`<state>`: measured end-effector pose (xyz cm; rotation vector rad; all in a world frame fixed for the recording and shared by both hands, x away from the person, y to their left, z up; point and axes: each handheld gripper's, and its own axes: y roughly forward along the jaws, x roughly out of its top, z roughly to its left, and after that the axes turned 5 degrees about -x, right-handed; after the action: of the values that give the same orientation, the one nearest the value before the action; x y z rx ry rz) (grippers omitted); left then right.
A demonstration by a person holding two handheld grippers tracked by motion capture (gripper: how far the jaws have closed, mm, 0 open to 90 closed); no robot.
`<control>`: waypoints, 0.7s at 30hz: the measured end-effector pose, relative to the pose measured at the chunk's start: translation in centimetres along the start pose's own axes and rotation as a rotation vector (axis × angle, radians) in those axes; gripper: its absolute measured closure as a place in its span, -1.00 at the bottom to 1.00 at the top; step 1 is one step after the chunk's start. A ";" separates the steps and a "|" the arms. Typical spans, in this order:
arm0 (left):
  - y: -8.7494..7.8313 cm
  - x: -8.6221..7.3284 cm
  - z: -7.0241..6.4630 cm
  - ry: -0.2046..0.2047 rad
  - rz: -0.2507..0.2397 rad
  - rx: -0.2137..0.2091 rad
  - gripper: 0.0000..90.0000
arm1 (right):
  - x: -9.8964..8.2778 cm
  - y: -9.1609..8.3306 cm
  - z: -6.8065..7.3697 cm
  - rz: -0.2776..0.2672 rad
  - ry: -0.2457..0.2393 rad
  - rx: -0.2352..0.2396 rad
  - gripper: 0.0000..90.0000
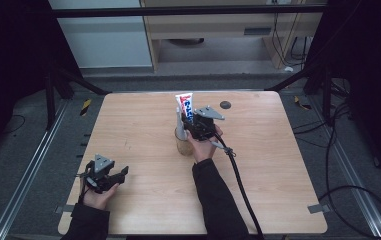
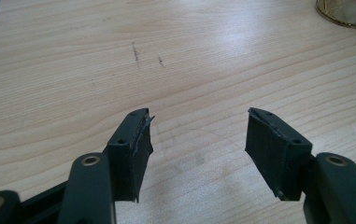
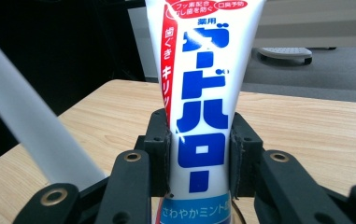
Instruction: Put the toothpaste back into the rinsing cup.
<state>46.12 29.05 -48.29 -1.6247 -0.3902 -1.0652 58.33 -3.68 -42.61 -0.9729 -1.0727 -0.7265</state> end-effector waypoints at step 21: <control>0.0 0.0 -0.1 0.002 0.002 0.002 -0.12 | -0.5 -1.1 -0.3 0.065 -0.073 0.012 0.34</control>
<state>46.10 29.00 -48.31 -1.6222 -0.3882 -1.0646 57.34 -4.34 -42.82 -1.0261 -1.1027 -0.6350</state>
